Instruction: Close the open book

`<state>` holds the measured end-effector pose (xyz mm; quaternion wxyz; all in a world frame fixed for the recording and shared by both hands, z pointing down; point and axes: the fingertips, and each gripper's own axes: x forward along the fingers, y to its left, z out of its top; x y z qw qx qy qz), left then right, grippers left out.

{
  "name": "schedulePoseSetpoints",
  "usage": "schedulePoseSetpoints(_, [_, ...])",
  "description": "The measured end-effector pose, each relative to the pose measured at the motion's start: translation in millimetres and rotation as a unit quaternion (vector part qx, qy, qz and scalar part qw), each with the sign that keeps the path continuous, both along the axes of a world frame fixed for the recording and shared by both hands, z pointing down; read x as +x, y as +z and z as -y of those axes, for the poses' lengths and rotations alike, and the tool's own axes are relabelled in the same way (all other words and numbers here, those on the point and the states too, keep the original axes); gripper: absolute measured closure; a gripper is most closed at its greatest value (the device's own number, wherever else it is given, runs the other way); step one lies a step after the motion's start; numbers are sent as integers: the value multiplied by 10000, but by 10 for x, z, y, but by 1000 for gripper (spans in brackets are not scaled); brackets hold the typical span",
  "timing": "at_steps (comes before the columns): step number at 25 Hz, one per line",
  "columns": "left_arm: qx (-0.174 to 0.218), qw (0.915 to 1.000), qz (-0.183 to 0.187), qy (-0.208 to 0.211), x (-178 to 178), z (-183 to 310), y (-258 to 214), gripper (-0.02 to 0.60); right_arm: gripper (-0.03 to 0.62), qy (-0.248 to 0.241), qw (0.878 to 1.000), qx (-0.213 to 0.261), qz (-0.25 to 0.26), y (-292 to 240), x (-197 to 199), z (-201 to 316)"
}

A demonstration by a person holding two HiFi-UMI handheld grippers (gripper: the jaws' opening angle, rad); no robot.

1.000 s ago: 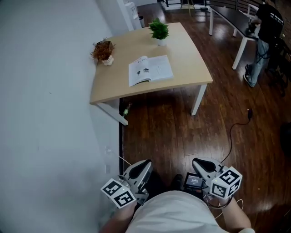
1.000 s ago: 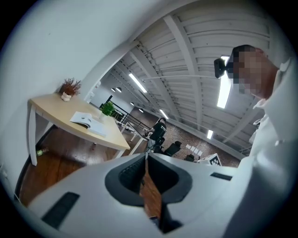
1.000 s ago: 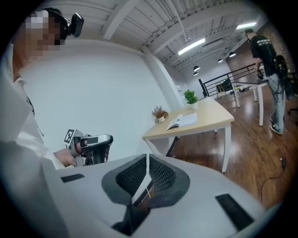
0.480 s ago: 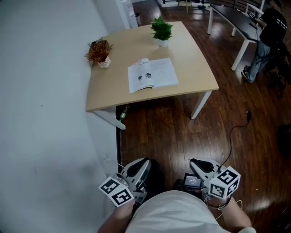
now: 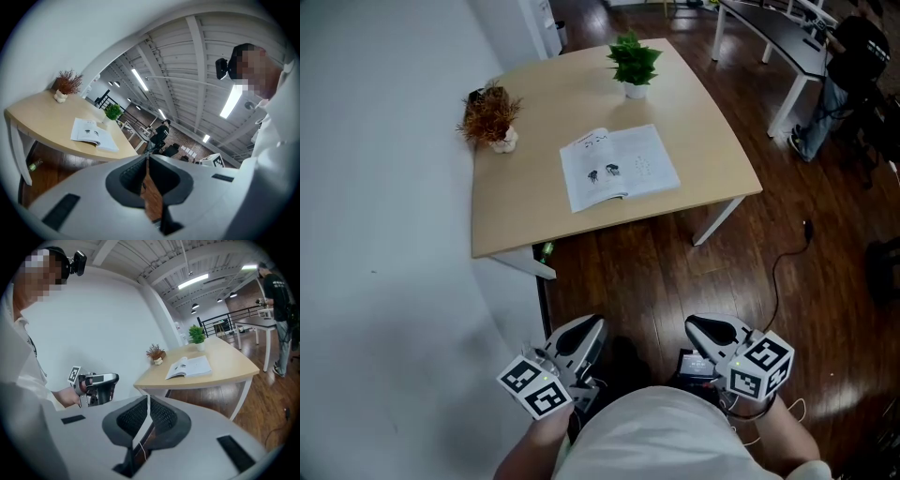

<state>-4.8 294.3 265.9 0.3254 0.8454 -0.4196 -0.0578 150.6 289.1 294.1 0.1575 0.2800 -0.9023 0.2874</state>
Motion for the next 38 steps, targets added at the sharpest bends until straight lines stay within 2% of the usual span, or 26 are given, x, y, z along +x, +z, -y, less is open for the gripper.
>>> schedulePoseSetpoints(6, [11, 10000, -54, -3, -287, 239, 22, 583, 591, 125, 9998, 118, -92, -23, -263, 300])
schedulePoseSetpoints(11, [-15, 9999, -109, 31, -343, 403, 56, 583, 592, 226, 9993, 255, -169, -38, -316, 509])
schedulePoseSetpoints(16, [-57, 9999, -76, -32, -373, 645, 107, 583, 592, 347, 9957, 743, -432, -39, -282, 875])
schedulePoseSetpoints(22, [-6, 9991, 43, -431, -437, 1147, 81, 583, 591, 13, 9914, 1196, -533, -67, -329, 1508])
schedulePoseSetpoints(28, [-7, 9982, 149, -586, -288, 1741, 51, 583, 591, -423, 9829, 1657, -689, -201, -275, 2157])
schedulePoseSetpoints(32, [6, 9976, 164, -671, -141, 2079, 31, 583, 591, -594, 9798, 1777, -704, -219, -170, 2479])
schedulePoseSetpoints(38, [-58, 9962, 179, -854, -34, 2335, 46, 583, 591, -906, 9773, 1785, -693, -157, -159, 2769])
